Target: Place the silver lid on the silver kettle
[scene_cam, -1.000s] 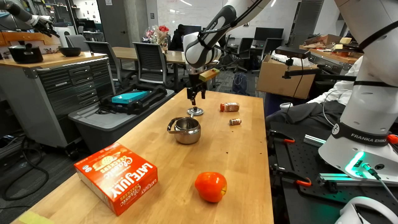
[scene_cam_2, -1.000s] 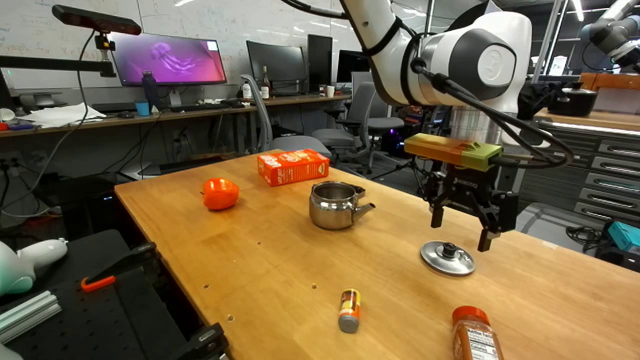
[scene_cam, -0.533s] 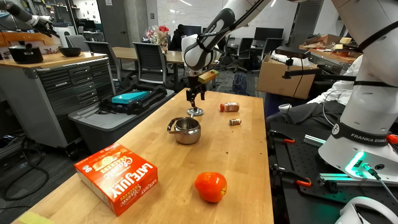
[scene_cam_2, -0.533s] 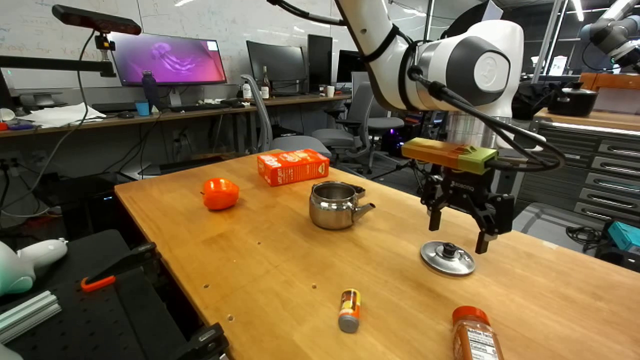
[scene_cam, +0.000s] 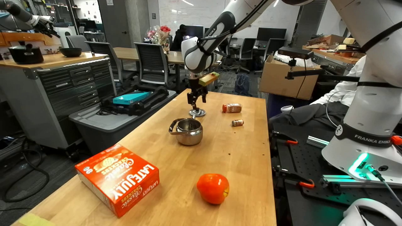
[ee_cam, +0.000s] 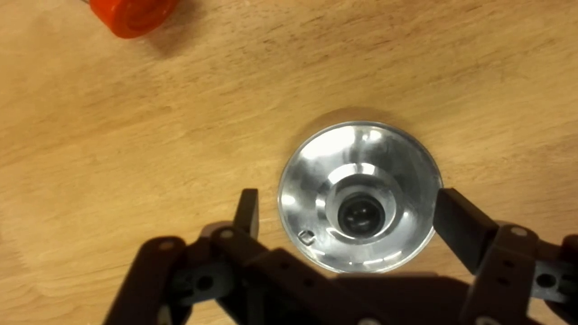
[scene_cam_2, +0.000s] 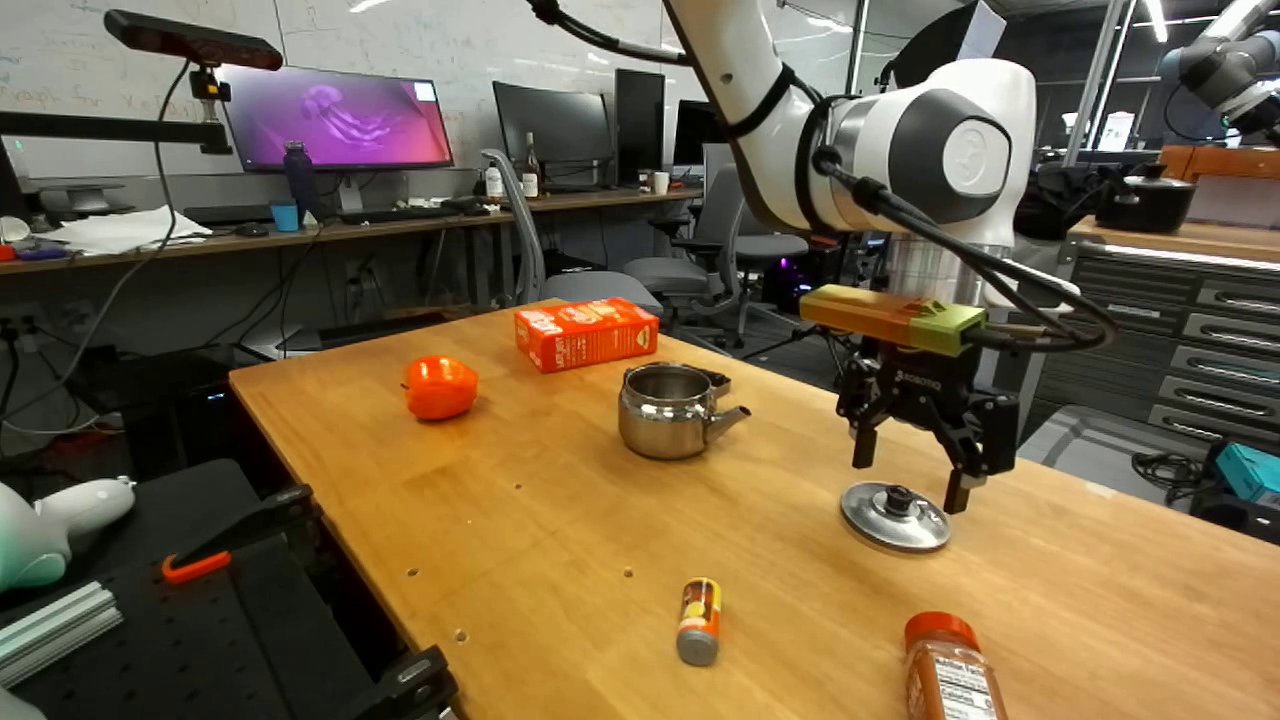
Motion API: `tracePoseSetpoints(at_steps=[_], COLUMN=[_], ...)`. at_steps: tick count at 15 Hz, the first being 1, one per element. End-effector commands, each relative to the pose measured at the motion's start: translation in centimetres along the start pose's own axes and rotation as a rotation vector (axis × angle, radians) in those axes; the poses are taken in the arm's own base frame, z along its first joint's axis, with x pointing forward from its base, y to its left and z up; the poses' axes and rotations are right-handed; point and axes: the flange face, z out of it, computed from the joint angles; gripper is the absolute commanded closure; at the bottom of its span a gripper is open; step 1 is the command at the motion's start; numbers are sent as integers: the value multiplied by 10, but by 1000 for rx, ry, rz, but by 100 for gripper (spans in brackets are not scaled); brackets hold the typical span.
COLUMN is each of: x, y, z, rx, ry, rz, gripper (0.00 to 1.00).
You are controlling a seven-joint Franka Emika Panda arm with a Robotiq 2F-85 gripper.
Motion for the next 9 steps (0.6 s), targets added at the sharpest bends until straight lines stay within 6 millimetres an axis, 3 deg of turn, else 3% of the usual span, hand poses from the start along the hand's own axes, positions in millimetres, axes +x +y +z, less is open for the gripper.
tracePoseSetpoints(at_steps=[1,9], x=[12,20], y=[1,5], z=[1,8], rx=[-34,-56], ry=[-15,-34], rz=[17,17], gripper=[0,0])
